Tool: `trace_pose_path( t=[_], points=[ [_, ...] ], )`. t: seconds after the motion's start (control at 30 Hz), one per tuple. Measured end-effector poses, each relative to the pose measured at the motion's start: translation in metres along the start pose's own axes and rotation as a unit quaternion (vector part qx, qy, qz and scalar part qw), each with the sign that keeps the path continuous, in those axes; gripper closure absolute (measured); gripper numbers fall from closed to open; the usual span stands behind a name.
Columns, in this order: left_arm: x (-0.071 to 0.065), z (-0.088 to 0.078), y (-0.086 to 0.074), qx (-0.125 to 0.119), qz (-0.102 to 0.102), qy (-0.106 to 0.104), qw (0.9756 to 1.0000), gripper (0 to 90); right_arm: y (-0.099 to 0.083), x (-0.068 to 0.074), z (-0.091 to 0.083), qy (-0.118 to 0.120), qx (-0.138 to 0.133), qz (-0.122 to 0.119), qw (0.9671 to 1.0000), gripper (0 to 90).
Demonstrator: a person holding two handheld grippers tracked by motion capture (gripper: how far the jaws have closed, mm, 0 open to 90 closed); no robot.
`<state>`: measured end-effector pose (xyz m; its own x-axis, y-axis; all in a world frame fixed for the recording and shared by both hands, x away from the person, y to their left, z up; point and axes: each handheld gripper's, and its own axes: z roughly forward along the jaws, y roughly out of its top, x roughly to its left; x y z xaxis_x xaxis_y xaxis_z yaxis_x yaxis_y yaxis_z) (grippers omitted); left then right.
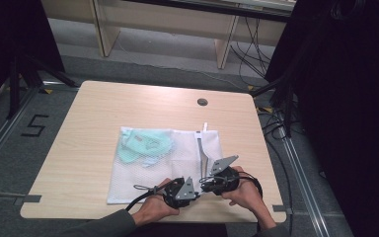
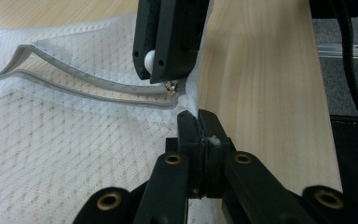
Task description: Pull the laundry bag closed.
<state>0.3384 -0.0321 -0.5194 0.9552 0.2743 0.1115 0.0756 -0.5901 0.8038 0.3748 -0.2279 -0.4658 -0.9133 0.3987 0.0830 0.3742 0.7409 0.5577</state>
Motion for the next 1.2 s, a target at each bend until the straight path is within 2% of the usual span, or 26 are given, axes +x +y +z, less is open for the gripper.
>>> trace_pose_path(
  t=[0.03,0.2,0.23,0.33,0.37,0.47,0.57,0.63,0.7,0.73,0.83,0.87,0.9,1.07,1.17,1.2],
  points=[
    [0.001,0.000,0.000,0.005,0.005,0.000,1.0000,88.9,0.000,0.000,0.001,0.002,0.001,0.004,1.0000,86.7],
    [0.001,0.000,0.000,0.009,0.005,-0.002,0.9999,88.9,-0.001,-0.004,0.004,0.007,0.008,0.004,0.9999,86.7],
    [0.001,-0.001,0.000,0.014,0.011,-0.001,0.9998,88.9,-0.001,-0.004,0.004,0.011,0.010,0.005,0.9999,86.6],
    [0.002,0.000,-0.001,0.012,-0.006,-0.012,0.9998,88.9,-0.001,-0.004,0.006,0.009,0.014,0.005,0.9998,86.7],
    [0.003,-0.001,-0.001,0.018,-0.004,-0.013,0.9997,88.9,-0.001,-0.004,0.007,0.010,0.014,0.007,0.9998,86.7],
    [0.002,0.000,-0.001,0.013,-0.015,-0.016,0.9997,88.9,0.000,-0.006,0.009,0.012,0.018,0.006,0.9997,86.7],
    [0.004,-0.001,-0.001,0.017,-0.012,-0.018,0.9996,88.9,0.000,-0.006,0.010,0.013,0.019,0.007,0.9997,86.7],
    [0.003,0.000,-0.001,0.012,-0.023,-0.020,0.9995,88.9,0.000,-0.007,0.010,0.015,0.019,0.013,0.9996,86.7],
    [0.004,-0.001,-0.001,0.016,-0.018,-0.019,0.9995,88.9,0.000,-0.007,0.011,0.014,0.017,0.015,0.9996,86.7],
    [0.003,-0.001,-0.001,0.013,-0.023,-0.020,0.9995,89.0,0.000,-0.007,0.011,0.019,0.016,0.015,0.9996,86.7],
    [0.005,-0.002,-0.001,0.022,-0.010,-0.019,0.9995,89.0,0.000,-0.007,0.012,0.014,0.018,0.011,0.9997,86.7],
    [0.003,-0.001,-0.002,0.015,-0.020,-0.021,0.9995,89.0,0.000,-0.007,0.012,0.015,0.019,0.013,0.9996,86.7],
    [0.004,-0.001,-0.001,0.017,-0.012,-0.021,0.9996,89.0,0.000,-0.007,0.012,0.016,0.019,0.014,0.9996,86.7],
    [0.003,0.000,-0.002,0.014,-0.012,-0.019,0.9996,89.0,0.000,-0.008,0.011,0.017,0.024,0.019,0.9994,86.7],
    [0.003,-0.001,-0.002,0.023,0.002,-0.016,0.9996,89.0,-0.001,-0.008,0.010,0.016,0.024,0.022,0.9993,86.7],
    [0.002,-0.001,-0.001,0.021,-0.002,-0.016,0.9997,89.0,-0.001,-0.008,0.011,0.014,0.025,0.023,0.9993,86.7]
  ],
)
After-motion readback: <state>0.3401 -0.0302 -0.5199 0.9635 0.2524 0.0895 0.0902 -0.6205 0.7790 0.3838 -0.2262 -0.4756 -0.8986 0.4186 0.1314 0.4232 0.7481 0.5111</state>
